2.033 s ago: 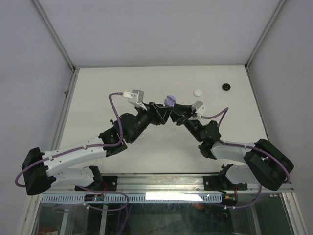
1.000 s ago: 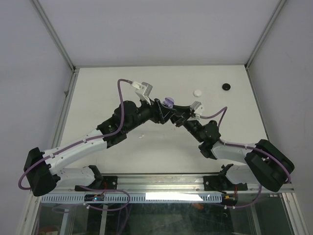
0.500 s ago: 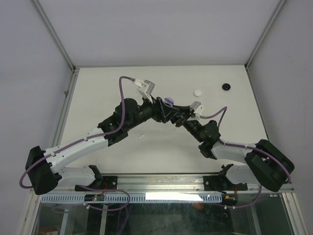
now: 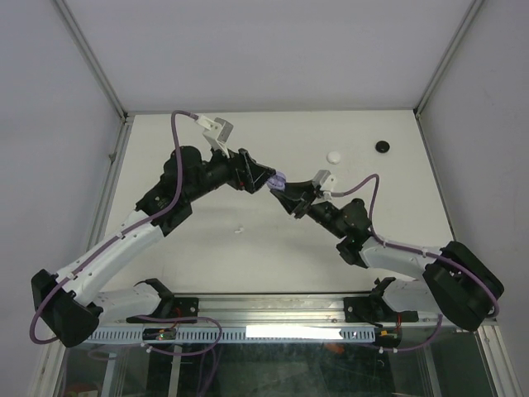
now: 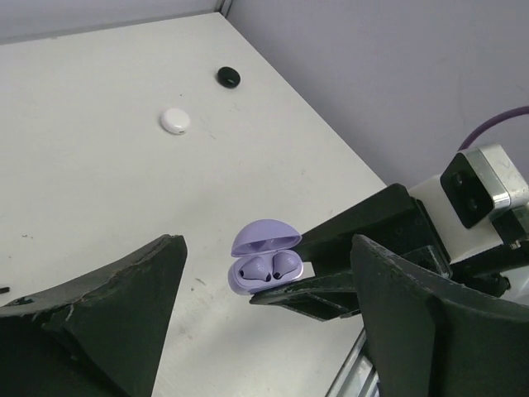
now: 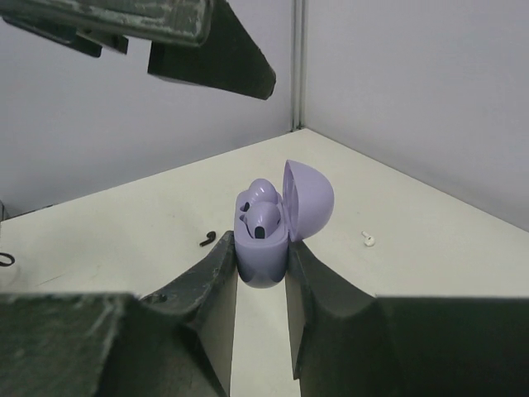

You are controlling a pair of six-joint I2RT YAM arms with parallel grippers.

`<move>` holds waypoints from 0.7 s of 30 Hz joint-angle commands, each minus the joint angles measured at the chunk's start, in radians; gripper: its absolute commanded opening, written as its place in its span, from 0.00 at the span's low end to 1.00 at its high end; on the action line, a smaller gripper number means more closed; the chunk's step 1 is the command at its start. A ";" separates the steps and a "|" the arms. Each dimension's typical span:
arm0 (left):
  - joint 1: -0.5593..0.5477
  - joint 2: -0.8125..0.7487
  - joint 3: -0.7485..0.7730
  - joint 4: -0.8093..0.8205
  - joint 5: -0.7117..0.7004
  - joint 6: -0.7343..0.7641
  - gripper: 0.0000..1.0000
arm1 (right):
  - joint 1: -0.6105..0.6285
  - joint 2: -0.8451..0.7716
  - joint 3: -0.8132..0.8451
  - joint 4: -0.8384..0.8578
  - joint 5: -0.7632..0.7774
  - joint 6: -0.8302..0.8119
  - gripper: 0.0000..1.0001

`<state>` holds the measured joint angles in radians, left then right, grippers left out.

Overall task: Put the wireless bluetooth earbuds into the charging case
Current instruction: Place the earbud in the charging case, then close the charging case.

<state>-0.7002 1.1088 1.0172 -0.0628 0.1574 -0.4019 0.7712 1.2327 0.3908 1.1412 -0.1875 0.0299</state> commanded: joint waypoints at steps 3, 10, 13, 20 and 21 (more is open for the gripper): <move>0.088 0.010 0.060 -0.069 0.259 0.042 0.89 | 0.006 -0.056 0.074 -0.076 -0.105 0.036 0.00; 0.134 0.082 0.071 -0.060 0.457 0.030 0.90 | 0.006 -0.047 0.115 -0.109 -0.171 0.082 0.00; 0.146 0.102 0.070 -0.050 0.513 0.018 0.87 | 0.005 -0.030 0.126 -0.111 -0.192 0.101 0.00; 0.180 0.115 0.048 0.046 0.672 -0.053 0.81 | 0.004 0.007 0.128 -0.075 -0.196 0.136 0.00; 0.184 0.115 0.046 0.059 0.692 -0.062 0.80 | 0.004 0.012 0.126 -0.075 -0.196 0.138 0.00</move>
<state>-0.5365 1.2369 1.0447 -0.1165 0.7097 -0.4110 0.7712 1.2304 0.4732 1.0092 -0.3656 0.1349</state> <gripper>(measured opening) 0.812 0.280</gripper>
